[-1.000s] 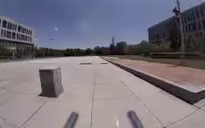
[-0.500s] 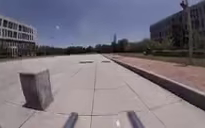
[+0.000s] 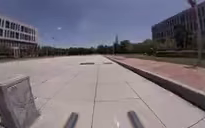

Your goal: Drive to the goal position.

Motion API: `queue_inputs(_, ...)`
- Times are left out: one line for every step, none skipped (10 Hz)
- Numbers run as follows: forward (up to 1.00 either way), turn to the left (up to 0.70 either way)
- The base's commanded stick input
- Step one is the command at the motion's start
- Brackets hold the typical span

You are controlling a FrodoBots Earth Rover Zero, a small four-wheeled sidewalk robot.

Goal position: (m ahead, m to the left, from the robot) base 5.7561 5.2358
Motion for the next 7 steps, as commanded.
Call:
queue_inputs(0.85,0.0)
queue_inputs(0.85,0.0)
queue_inputs(0.85,0.0)
queue_inputs(0.85,0.0)
queue_inputs(0.85,0.0)
queue_inputs(0.85,0.0)
queue_inputs(0.85,0.0)
